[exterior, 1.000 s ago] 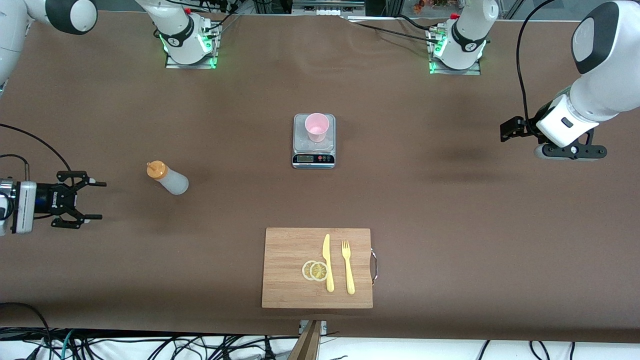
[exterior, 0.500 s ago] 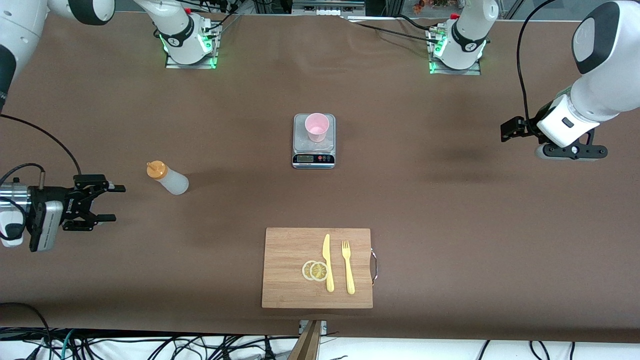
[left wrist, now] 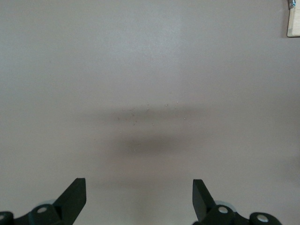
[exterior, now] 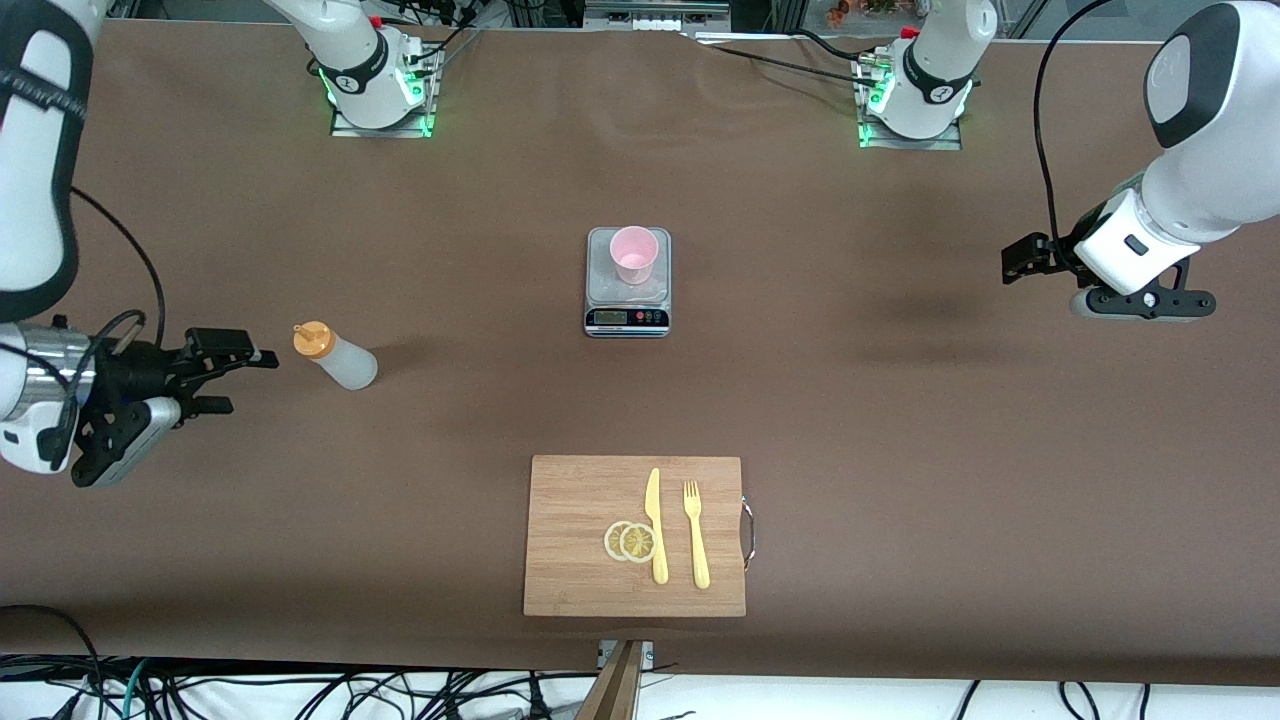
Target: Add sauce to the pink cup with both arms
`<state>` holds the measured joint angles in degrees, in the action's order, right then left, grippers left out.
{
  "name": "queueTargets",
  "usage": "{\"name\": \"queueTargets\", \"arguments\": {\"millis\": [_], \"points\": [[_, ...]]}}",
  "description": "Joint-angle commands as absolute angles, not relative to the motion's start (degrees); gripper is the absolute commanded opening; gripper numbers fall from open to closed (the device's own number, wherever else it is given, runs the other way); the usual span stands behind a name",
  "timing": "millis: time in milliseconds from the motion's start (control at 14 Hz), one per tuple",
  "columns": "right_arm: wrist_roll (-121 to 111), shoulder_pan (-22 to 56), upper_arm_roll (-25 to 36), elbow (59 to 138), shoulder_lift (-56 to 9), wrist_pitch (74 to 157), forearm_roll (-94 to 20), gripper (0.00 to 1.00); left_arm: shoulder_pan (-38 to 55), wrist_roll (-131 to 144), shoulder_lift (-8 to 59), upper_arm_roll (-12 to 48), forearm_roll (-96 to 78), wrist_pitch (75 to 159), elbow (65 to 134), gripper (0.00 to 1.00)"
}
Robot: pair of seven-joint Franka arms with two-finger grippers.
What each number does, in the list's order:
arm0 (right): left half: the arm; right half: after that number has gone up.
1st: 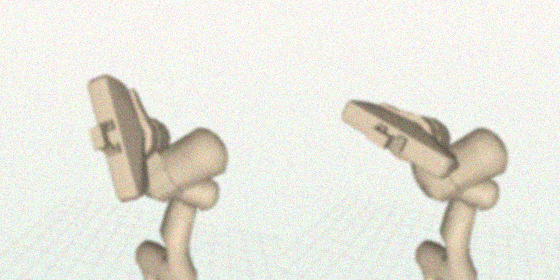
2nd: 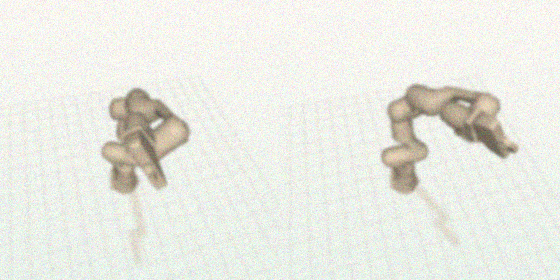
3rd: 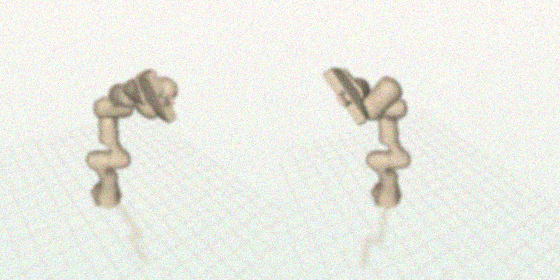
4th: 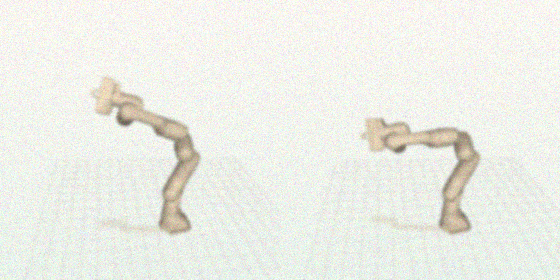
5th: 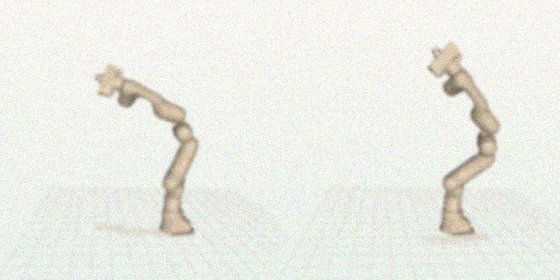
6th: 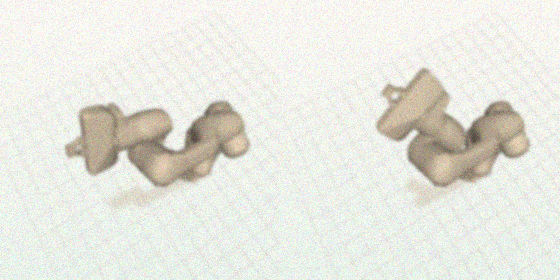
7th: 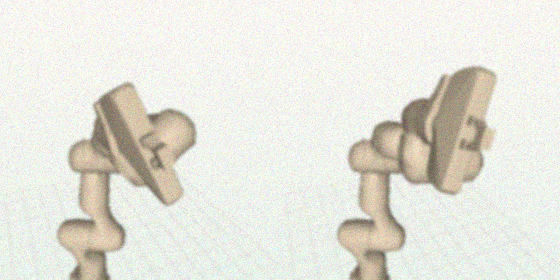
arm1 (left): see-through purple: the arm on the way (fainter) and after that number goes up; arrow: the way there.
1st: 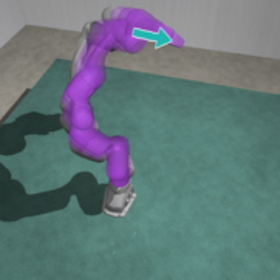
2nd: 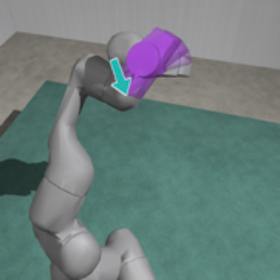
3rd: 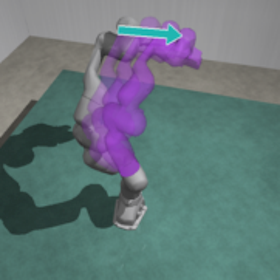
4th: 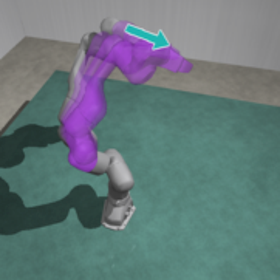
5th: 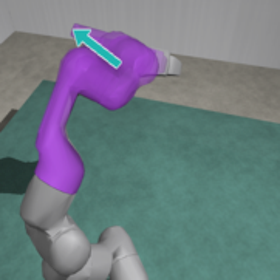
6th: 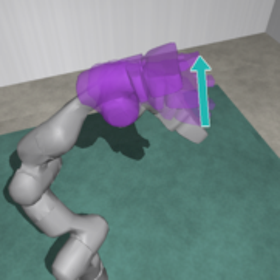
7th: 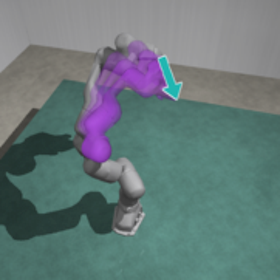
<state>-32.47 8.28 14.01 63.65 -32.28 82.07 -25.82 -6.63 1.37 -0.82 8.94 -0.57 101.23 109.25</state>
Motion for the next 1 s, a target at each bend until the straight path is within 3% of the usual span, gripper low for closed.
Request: {"name": "queueTargets", "arguments": {"millis": [0, 286, 929], "points": [[-27.7, 10.1, 13.7, 72.5, -23.5, 83.0, -20.0, 1.00, -6.9, 1.8, -1.2, 9.2, 1.0, 101.0, 109.1, 1.00], [-28.2, 10.2, 11.0, 81.1, -15.0, 83.6, -6.8, 1.00, -6.9, 1.8, -1.2, 9.3, 0.9, 101.0, 109.1, 1.00], [-27.3, 4.0, 10.9, 88.8, -6.1, 90.1, -3.5, 1.00, -6.9, 1.8, -1.2, 9.2, 1.0, 101.1, 109.1, 1.00]]}}
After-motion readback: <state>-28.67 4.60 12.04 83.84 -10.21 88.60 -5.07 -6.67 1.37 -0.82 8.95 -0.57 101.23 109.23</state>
